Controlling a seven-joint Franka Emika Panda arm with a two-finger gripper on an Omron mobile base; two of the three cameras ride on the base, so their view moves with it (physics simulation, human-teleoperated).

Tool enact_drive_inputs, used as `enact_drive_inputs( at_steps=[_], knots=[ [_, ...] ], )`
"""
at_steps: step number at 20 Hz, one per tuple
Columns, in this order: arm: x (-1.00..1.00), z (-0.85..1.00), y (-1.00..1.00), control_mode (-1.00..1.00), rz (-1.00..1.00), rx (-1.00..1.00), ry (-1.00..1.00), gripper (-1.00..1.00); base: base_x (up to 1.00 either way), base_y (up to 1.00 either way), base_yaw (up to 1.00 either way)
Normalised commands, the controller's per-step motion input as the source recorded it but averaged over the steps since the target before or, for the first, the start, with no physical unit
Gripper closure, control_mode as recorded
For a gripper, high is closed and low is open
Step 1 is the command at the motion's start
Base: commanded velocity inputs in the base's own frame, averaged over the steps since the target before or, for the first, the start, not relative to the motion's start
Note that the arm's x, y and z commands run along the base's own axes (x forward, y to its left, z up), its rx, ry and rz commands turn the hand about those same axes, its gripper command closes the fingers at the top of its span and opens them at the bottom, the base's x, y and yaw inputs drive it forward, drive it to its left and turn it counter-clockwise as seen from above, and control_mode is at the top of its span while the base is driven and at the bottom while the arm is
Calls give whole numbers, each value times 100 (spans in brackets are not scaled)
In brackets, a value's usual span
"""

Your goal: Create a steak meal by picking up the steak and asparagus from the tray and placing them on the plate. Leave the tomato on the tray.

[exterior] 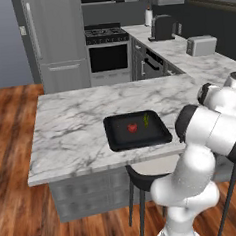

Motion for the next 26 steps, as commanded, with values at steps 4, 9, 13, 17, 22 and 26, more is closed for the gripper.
enact_drive_inputs(
  at_steps=[4,9,13,17,22,26],
  knots=[
    [0,62,96,-100,0,9,-4,-100,0,0,0],
    [0,46,97,-100,-1,13,0,-100,0,0,0],
    [0,26,99,-100,-3,12,0,-100,0,0,0],
    [0,9,96,-100,-3,13,3,-100,0,0,0],
    [12,-1,89,-100,-2,8,10,-100,0,0,0],
    [30,-3,61,-100,0,0,6,-100,0,0,0]
  ],
)
